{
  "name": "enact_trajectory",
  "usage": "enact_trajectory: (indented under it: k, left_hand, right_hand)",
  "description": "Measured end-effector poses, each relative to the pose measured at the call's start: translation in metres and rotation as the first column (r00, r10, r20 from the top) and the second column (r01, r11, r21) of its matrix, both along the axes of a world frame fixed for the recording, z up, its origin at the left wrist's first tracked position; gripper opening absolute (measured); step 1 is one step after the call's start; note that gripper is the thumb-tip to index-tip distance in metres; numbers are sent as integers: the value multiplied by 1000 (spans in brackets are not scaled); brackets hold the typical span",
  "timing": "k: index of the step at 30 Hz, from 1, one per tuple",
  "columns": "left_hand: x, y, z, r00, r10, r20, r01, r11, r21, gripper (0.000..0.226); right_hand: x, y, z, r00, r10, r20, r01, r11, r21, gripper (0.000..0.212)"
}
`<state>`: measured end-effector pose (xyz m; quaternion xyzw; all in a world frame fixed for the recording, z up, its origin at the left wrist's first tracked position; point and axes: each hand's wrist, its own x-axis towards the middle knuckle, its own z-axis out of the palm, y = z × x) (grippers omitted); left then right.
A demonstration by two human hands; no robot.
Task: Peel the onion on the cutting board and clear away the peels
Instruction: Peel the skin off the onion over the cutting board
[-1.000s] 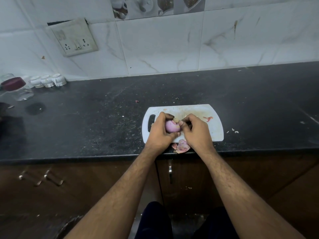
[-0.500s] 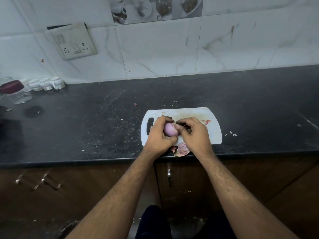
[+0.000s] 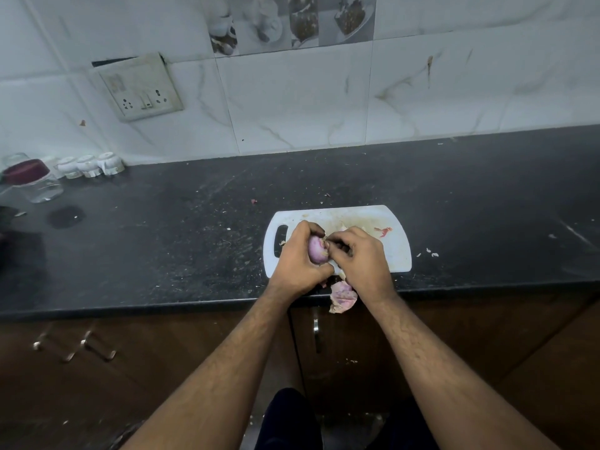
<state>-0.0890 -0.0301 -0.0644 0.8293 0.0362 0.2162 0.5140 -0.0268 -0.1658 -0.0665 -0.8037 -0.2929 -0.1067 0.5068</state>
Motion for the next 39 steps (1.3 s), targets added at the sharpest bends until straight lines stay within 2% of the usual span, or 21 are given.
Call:
enact_trajectory:
  k: [4, 13, 21, 25, 30, 33, 35, 39]
  left_hand:
    - [-1, -4, 2, 999, 14, -37, -16, 998, -56, 55]
    - [-2, -4, 5, 998, 34, -59, -35, 999, -11, 54]
    - [-7, -7, 11, 995, 42, -92, -49, 996, -76, 53]
    - [-7, -6, 12, 994, 46, -103, -55, 995, -81, 54]
    - [-7, -6, 12, 994, 59, -96, -68, 994, -86, 52]
    - [-7, -8, 13, 995, 67, -77, -71, 996, -58, 49]
    - [-7, -8, 13, 995, 66, -76, -71, 995, -65, 49]
    - [-7, -7, 11, 994, 63, -91, -71, 994, -87, 49]
  right_hand:
    - [0, 1, 0, 1000, -21, 3, 21, 999, -50, 12]
    - [4, 3, 4, 990, -121, -75, 112, 988, -111, 10]
    - [6, 8, 2, 972, -222, -75, 205, 960, -193, 13]
    - [7, 9, 1, 967, -251, -55, 240, 960, -147, 20]
    - [7, 6, 2, 989, -133, -65, 129, 990, -54, 34]
    - [4, 8, 4, 996, -94, 7, 94, 980, -174, 39]
    - [3, 10, 3, 992, -112, 62, 126, 950, -287, 32]
    - [1, 11, 4, 988, -143, 55, 153, 938, -312, 17]
